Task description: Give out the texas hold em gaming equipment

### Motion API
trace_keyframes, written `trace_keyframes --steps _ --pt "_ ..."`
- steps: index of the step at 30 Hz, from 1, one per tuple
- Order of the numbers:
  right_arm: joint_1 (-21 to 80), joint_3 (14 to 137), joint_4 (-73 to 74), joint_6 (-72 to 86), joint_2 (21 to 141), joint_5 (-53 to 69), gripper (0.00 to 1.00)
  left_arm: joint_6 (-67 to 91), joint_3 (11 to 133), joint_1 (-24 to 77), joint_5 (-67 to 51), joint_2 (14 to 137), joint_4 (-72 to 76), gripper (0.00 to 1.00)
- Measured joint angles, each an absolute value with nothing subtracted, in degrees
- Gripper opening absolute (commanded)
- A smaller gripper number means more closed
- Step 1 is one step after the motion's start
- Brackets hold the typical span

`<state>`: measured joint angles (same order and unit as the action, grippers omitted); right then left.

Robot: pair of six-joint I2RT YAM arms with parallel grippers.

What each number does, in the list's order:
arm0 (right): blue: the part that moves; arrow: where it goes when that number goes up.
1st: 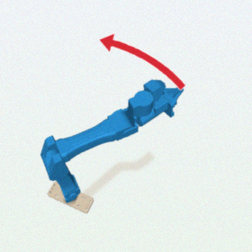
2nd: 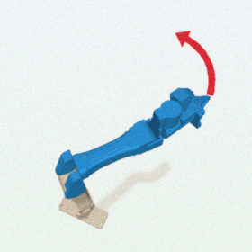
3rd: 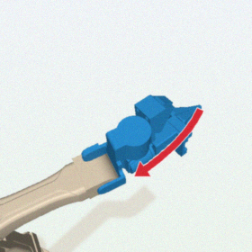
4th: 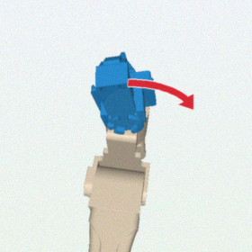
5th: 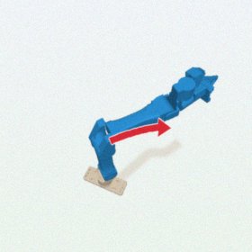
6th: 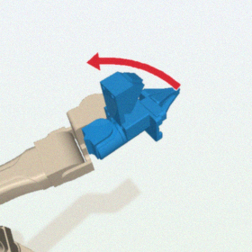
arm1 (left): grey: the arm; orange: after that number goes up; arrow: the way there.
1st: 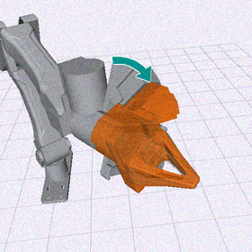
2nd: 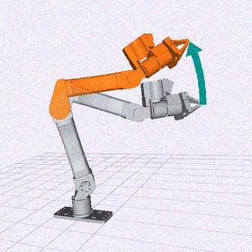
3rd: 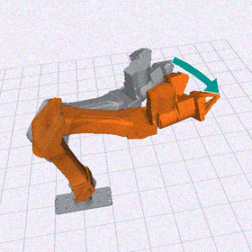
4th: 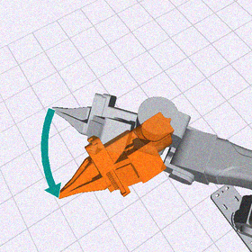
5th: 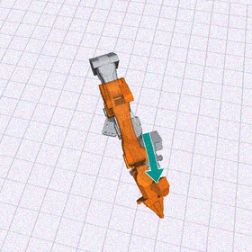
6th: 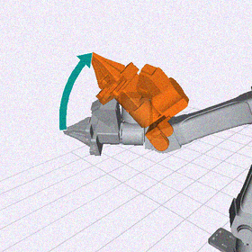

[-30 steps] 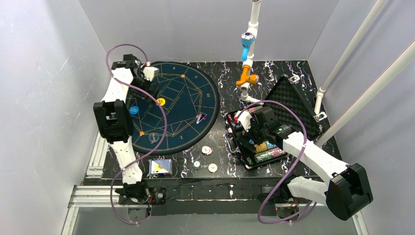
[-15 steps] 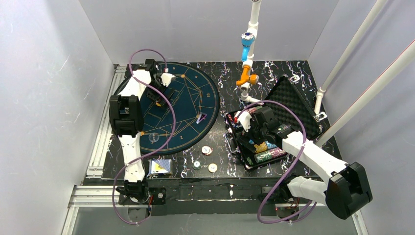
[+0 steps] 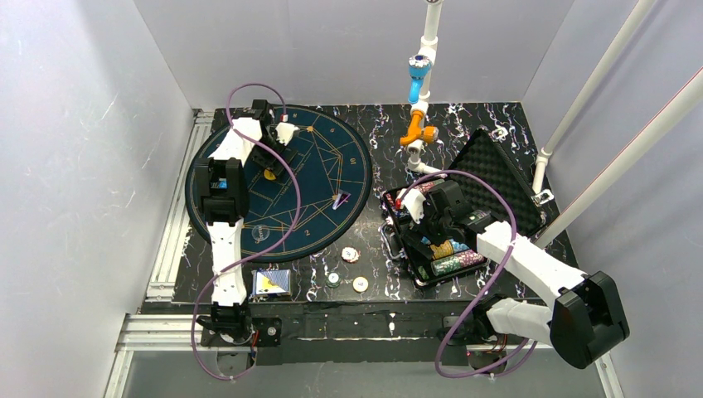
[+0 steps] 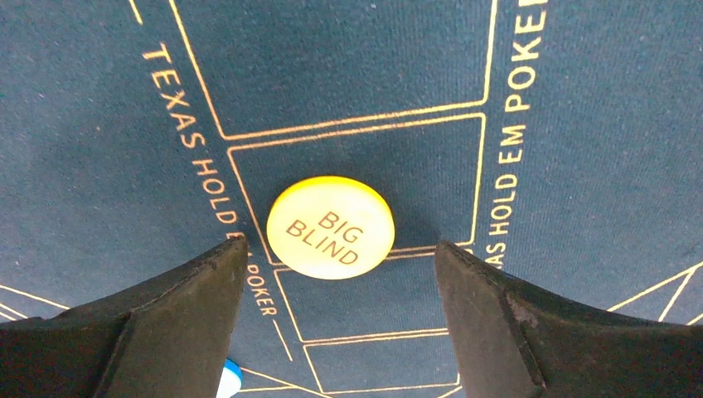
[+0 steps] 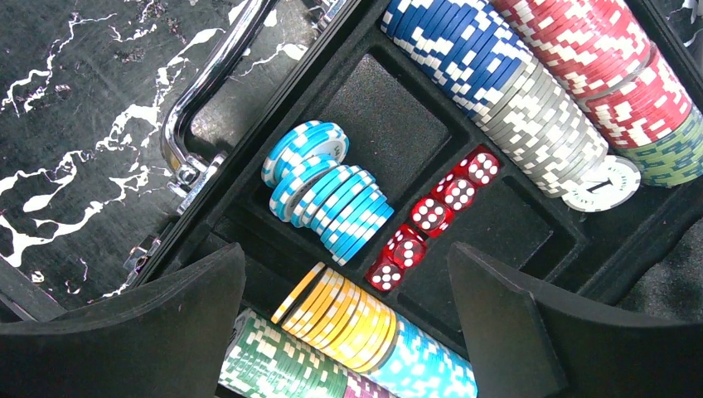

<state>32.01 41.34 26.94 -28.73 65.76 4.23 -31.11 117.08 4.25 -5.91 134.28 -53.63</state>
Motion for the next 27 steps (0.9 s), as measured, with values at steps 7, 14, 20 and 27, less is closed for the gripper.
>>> trace_keyframes --steps 7,14,20,27 --pt "32.01 41.34 26.96 -28.73 65.78 4.23 1.0 -30.68 117.75 4.25 -6.15 134.72 -52.99 0.72" --pt "32.01 41.34 26.94 -28.75 65.78 4.23 1.0 -30.46 117.89 4.25 -6.42 134.76 -53.21 0.6" --pt "32.01 41.34 26.96 -28.73 65.78 4.21 1.0 -30.44 117.95 4.25 -6.42 135.09 -53.6 0.62" --pt "32.01 41.34 26.96 -28.73 65.78 4.21 1.0 -30.55 118.67 4.36 -6.11 135.72 -54.46 0.61"
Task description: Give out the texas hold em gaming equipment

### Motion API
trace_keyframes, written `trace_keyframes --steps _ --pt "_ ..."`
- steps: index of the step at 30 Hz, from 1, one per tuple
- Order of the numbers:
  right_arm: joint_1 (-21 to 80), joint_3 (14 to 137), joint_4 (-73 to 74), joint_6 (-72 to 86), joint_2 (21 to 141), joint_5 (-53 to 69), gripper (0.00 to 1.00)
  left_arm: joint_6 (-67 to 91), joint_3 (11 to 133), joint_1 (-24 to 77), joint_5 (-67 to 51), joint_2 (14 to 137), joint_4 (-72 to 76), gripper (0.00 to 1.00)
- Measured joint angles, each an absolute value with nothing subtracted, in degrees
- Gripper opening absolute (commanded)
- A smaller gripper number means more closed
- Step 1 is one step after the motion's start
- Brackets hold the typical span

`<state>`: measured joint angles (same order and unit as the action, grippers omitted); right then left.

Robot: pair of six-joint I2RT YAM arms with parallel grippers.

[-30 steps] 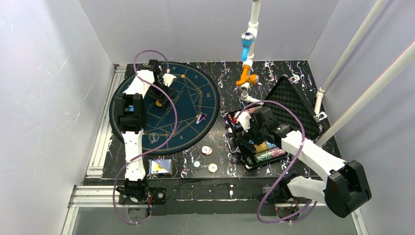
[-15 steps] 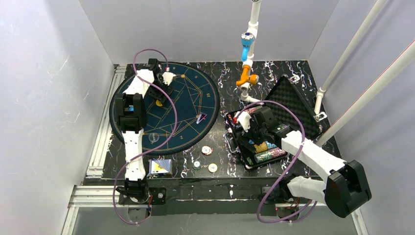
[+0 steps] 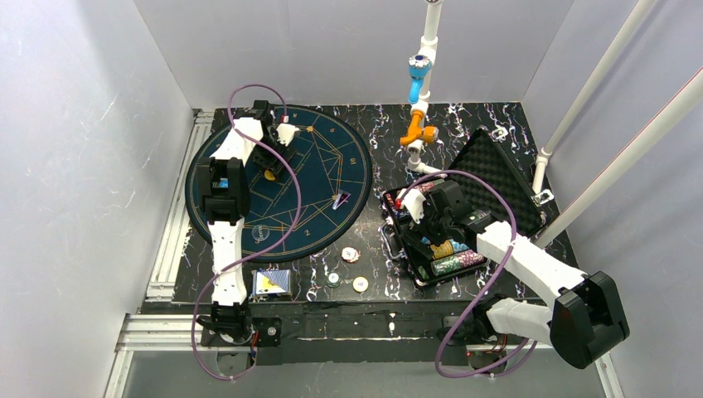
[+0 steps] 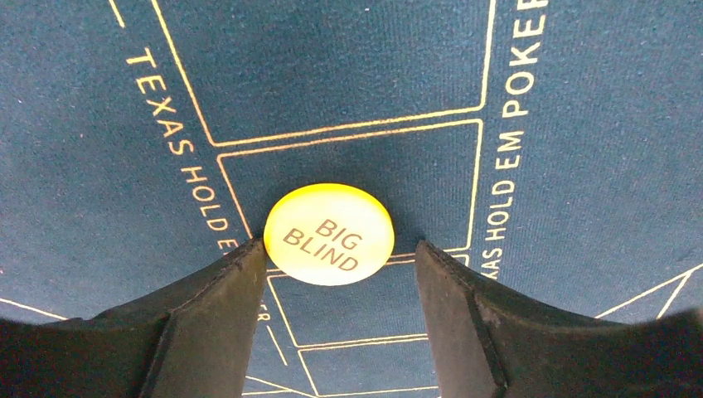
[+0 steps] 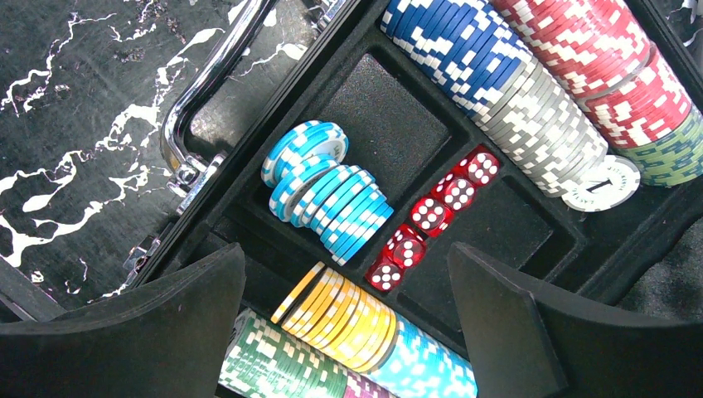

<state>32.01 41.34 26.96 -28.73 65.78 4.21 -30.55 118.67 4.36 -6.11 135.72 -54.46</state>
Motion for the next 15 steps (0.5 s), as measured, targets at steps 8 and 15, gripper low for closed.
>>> trace_keyframes --steps 8,15 --pt "32.01 41.34 26.94 -28.75 65.78 4.1 1.0 -30.89 120.09 4.32 -6.13 136.46 -55.24 0.42" --pt "32.01 41.34 26.94 -28.73 65.78 3.79 1.0 -30.81 121.19 4.34 -5.3 136.66 -54.22 0.4"
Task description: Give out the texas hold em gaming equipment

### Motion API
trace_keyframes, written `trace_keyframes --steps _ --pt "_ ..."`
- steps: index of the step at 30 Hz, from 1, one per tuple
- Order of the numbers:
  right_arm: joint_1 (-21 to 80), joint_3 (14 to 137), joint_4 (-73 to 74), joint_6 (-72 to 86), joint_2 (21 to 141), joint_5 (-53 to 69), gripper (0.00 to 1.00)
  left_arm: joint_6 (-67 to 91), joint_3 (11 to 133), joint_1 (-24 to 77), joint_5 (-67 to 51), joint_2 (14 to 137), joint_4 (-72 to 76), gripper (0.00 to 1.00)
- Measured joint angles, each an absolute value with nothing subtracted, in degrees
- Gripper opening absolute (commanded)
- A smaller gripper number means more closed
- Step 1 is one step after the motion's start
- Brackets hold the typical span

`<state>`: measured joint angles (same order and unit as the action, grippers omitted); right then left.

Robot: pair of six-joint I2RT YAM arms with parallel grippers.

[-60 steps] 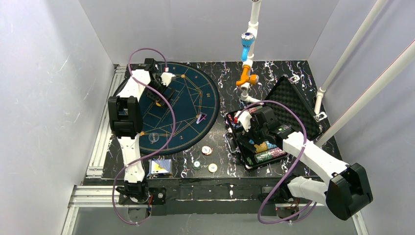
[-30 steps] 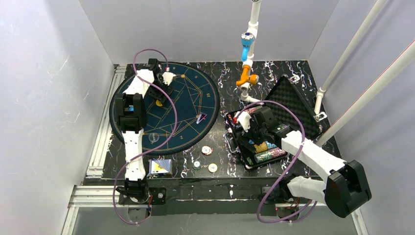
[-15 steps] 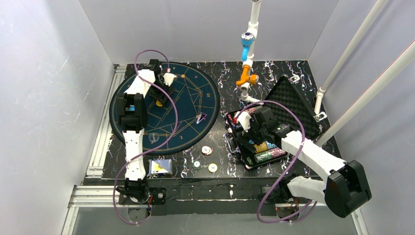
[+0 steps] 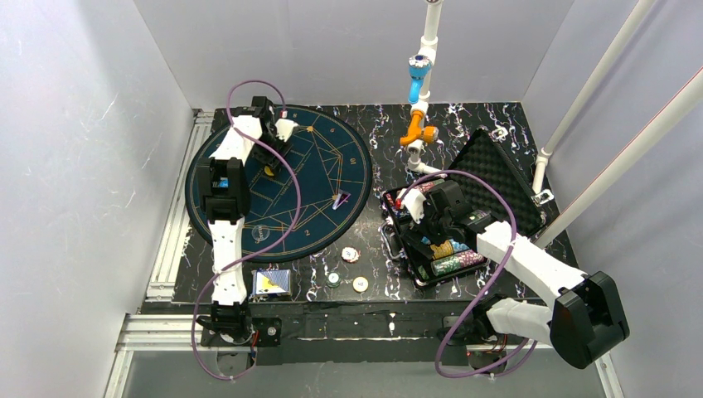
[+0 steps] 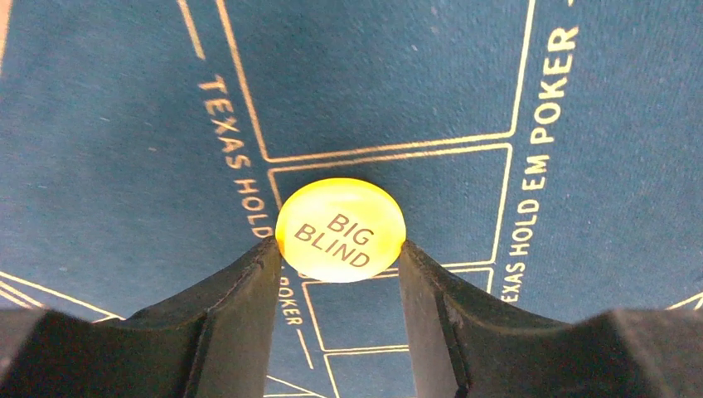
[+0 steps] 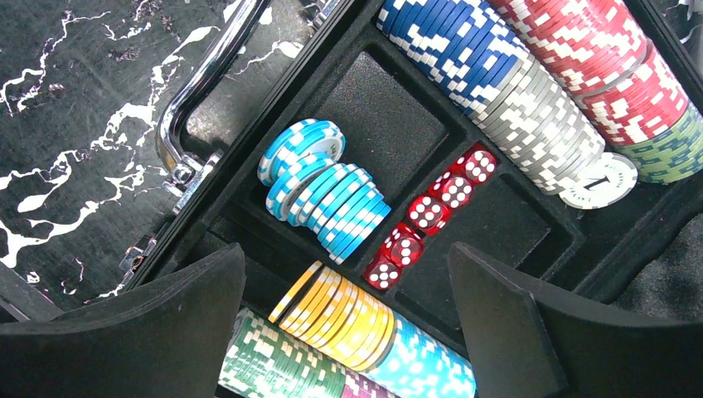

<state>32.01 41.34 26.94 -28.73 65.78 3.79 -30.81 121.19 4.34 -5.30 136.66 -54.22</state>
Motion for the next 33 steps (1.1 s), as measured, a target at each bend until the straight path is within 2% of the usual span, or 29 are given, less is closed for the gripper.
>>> trace_keyframes --steps 11,19,33 --pt "32.01 41.34 26.94 -28.75 65.82 3.55 1.0 -29.82 129.4 3.99 -3.81 137.71 -52.21 0.39" --pt "32.01 41.34 26.94 -28.75 66.11 3.38 1.0 -27.68 130.26 4.62 -6.22 137.71 -52.07 0.38" --pt "32.01 41.34 26.94 -28.75 66.11 3.14 1.0 -21.76 135.59 16.25 -10.72 140.2 -52.23 0.39"
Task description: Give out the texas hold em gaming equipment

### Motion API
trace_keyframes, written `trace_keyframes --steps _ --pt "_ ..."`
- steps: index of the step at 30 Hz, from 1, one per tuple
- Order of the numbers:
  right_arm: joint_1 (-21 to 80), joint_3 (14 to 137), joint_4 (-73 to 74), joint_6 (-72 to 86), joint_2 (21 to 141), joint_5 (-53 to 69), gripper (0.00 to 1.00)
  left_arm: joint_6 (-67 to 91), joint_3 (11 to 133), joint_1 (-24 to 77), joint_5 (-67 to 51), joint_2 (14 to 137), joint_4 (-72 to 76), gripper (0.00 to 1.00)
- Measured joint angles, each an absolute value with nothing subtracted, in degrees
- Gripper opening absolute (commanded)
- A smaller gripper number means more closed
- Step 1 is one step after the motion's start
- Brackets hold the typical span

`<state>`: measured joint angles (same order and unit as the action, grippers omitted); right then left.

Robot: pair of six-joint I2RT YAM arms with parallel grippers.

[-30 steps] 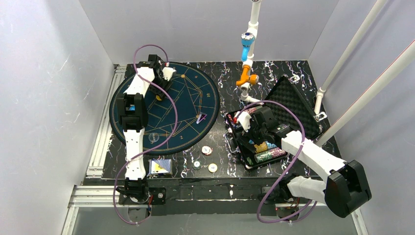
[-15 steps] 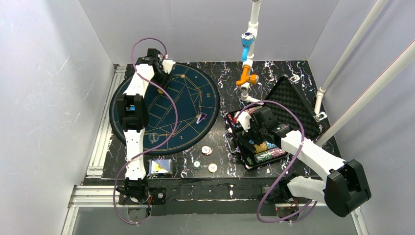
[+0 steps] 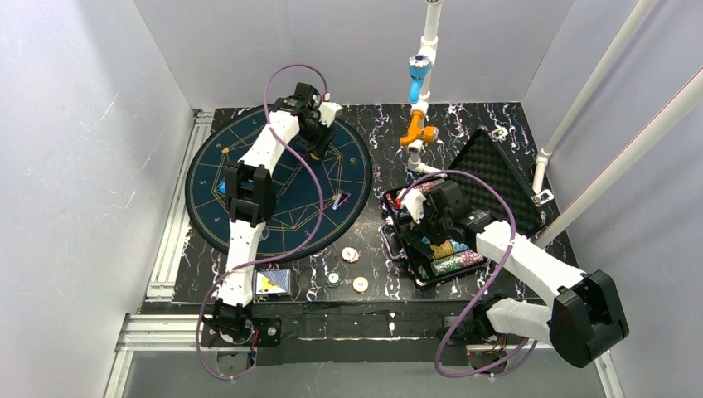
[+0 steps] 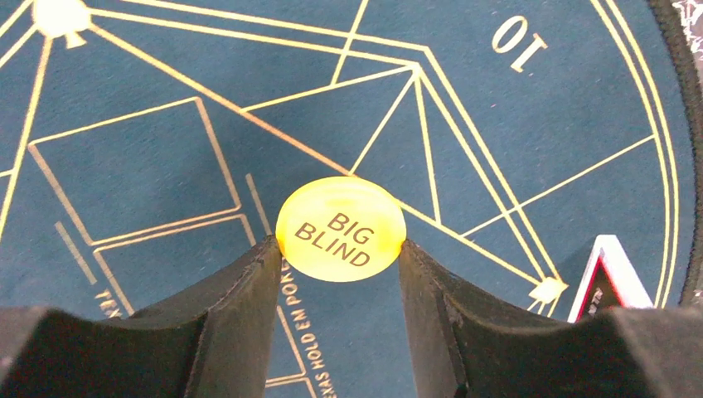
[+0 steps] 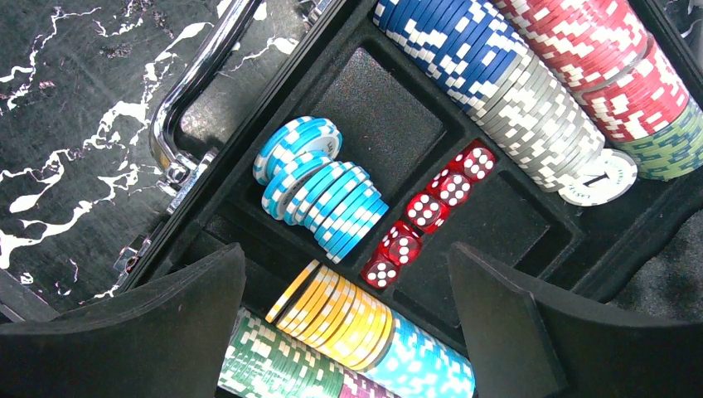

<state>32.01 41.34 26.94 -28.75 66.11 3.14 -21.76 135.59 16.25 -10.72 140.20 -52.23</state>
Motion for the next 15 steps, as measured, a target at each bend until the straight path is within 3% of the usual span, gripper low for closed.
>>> trace_keyframes --steps 15 --pt "32.18 41.34 26.94 -28.75 66.11 3.07 1.0 -20.08 140.51 21.06 -8.93 147.76 -49.78 0.42"
